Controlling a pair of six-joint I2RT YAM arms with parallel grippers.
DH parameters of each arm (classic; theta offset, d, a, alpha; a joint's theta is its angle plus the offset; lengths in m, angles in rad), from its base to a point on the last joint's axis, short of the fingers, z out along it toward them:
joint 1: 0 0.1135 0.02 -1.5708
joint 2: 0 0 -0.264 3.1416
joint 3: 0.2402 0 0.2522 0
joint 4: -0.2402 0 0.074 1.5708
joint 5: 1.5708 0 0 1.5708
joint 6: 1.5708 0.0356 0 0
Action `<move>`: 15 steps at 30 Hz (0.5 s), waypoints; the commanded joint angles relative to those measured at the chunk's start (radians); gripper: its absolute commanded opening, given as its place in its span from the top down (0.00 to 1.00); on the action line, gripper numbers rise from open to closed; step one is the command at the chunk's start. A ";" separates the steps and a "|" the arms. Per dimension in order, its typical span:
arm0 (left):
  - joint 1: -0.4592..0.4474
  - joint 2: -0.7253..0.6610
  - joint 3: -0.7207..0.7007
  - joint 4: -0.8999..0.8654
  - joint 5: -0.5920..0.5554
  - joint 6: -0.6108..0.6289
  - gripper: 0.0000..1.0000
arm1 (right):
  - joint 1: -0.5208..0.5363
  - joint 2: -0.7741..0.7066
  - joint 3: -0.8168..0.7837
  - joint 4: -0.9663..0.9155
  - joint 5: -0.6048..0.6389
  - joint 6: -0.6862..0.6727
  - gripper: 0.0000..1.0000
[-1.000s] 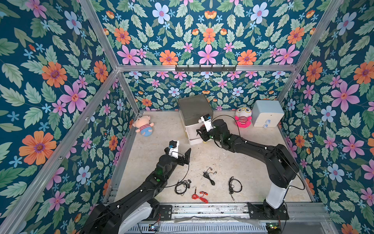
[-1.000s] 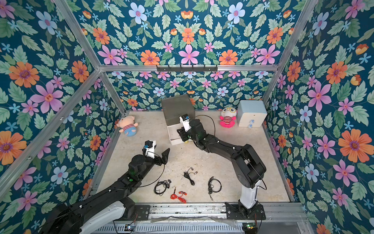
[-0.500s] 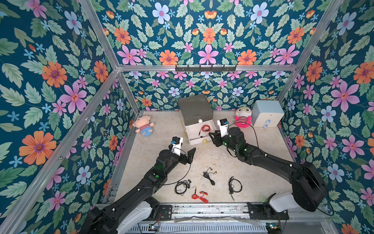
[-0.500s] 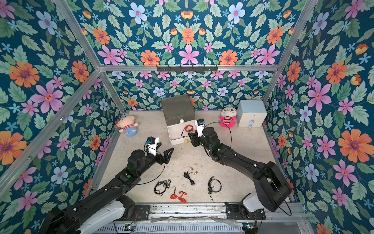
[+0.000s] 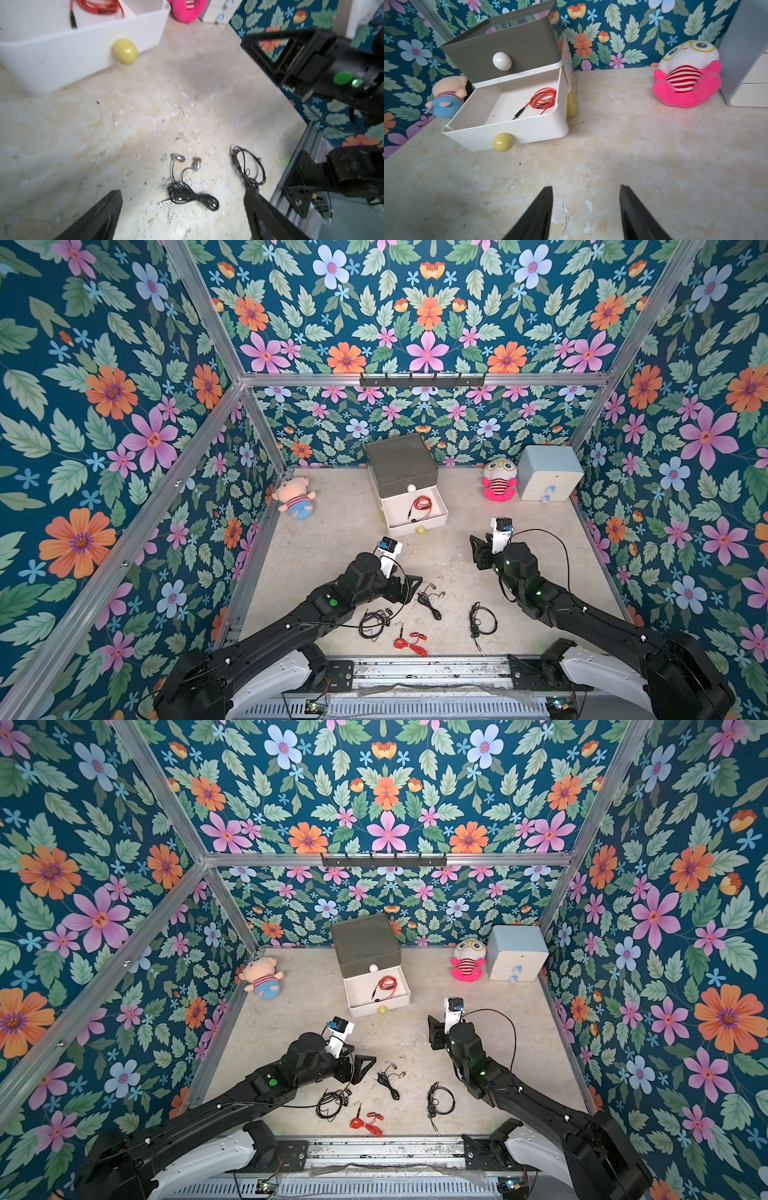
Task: Place the wired earphones into the drawer by color
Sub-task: Place the wired earphones in the drawer, then pick up the wired earphones from the center of the board.
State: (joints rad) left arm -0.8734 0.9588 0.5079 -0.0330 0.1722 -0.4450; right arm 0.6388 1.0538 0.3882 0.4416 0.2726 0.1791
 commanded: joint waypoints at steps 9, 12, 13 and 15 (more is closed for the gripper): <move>-0.260 -0.082 -0.066 -0.175 -0.196 -0.178 0.07 | 0.000 -0.006 -0.052 0.111 0.070 -0.030 0.43; -0.356 -0.074 -0.070 -0.197 -0.265 -0.214 0.08 | 0.000 -0.014 -0.051 0.102 0.069 -0.027 0.43; -0.383 -0.064 -0.068 -0.207 -0.284 -0.224 0.08 | 0.000 -0.020 -0.052 0.101 0.070 -0.026 0.43; -0.439 -0.036 -0.064 -0.211 -0.310 -0.234 0.10 | 0.001 -0.034 -0.057 0.100 0.069 -0.026 0.43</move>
State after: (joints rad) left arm -1.2636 0.9012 0.4381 -0.2134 -0.0517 -0.6315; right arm 0.6388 1.0328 0.3351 0.5190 0.3264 0.1585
